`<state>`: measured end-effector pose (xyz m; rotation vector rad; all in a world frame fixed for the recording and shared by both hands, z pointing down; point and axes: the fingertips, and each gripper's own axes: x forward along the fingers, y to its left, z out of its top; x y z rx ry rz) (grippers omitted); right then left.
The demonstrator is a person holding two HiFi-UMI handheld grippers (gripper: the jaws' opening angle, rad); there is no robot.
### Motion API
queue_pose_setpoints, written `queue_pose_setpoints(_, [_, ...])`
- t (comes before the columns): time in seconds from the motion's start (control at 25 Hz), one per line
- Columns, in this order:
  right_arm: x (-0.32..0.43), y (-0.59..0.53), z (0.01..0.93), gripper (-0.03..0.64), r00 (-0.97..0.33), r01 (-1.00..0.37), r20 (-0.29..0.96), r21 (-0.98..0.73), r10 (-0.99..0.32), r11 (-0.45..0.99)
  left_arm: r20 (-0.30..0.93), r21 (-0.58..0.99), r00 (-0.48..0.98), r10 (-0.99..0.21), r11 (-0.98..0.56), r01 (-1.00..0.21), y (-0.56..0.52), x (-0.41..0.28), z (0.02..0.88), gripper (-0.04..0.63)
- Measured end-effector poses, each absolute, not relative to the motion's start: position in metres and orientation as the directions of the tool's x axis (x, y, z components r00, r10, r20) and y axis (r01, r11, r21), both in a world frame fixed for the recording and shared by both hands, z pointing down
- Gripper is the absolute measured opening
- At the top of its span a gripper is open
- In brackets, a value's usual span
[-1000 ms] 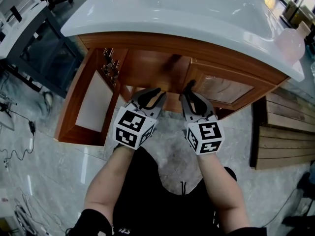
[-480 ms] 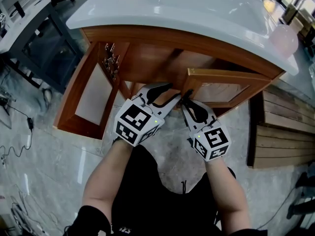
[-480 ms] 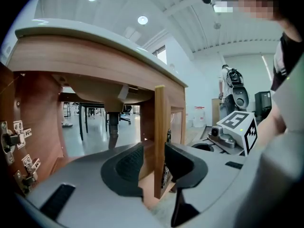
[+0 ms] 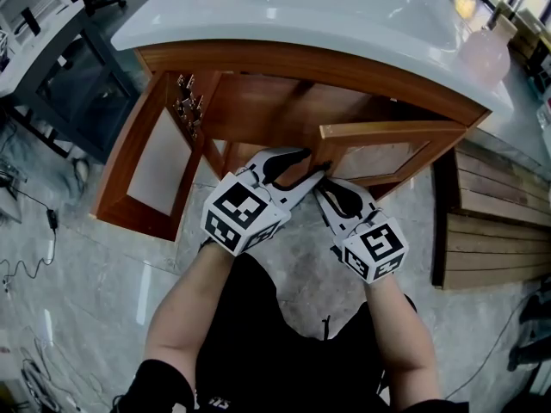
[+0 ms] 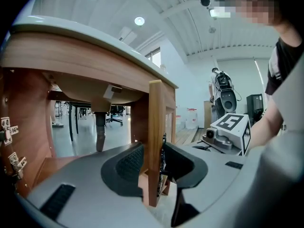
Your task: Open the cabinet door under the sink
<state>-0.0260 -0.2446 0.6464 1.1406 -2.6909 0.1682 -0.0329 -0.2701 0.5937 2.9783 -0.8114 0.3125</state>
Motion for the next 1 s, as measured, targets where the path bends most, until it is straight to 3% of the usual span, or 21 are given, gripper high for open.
queue_pose_setpoints(1.0, [-0.004, -0.178, 0.643, 0.092, -0.780, -0.607, 0.234, -0.052, -0.581, 0.793, 0.286, -0.101, 0.907, -0.310, -0.951, -0.293, -0.199, 0.004, 0.582, 0.103])
